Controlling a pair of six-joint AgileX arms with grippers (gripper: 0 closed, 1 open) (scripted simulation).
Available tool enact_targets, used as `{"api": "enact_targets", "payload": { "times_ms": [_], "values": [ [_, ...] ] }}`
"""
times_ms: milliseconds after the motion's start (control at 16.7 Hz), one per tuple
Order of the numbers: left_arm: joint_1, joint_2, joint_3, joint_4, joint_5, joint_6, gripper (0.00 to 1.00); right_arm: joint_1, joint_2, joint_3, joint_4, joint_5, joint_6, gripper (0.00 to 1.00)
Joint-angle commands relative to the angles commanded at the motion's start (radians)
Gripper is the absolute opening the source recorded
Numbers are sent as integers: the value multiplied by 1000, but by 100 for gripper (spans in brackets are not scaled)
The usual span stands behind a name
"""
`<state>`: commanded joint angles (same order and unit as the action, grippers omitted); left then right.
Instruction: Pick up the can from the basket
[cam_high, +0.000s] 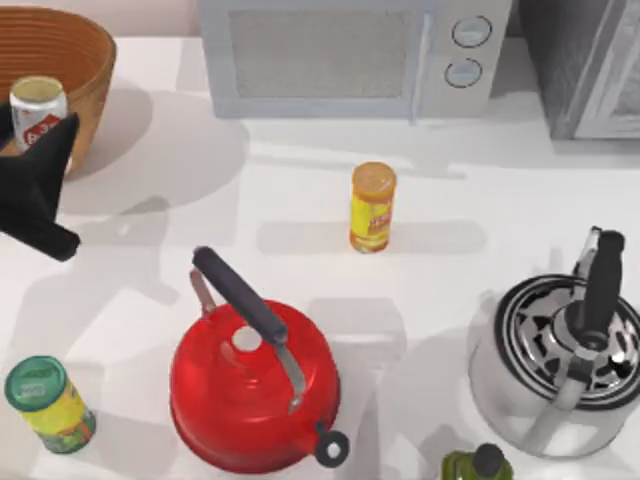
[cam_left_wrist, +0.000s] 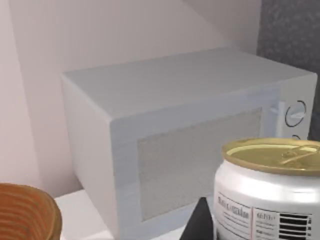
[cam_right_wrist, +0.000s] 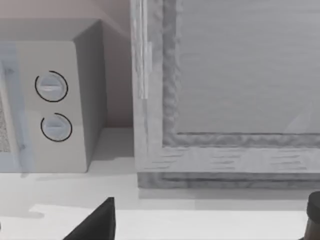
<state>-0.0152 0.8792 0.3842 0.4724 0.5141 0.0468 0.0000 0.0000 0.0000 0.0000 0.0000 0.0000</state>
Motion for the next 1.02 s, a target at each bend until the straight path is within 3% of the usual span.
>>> {"api": "enact_targets", "payload": {
  "times_ms": [660, 1020],
  "values": [
    [-45, 1102, 473, 593, 661, 46, 0, 0, 0, 0, 0, 0, 0, 100],
    [-87, 1507, 631, 807, 913, 57, 0, 0, 0, 0, 0, 0, 0, 100]
  ]
}}
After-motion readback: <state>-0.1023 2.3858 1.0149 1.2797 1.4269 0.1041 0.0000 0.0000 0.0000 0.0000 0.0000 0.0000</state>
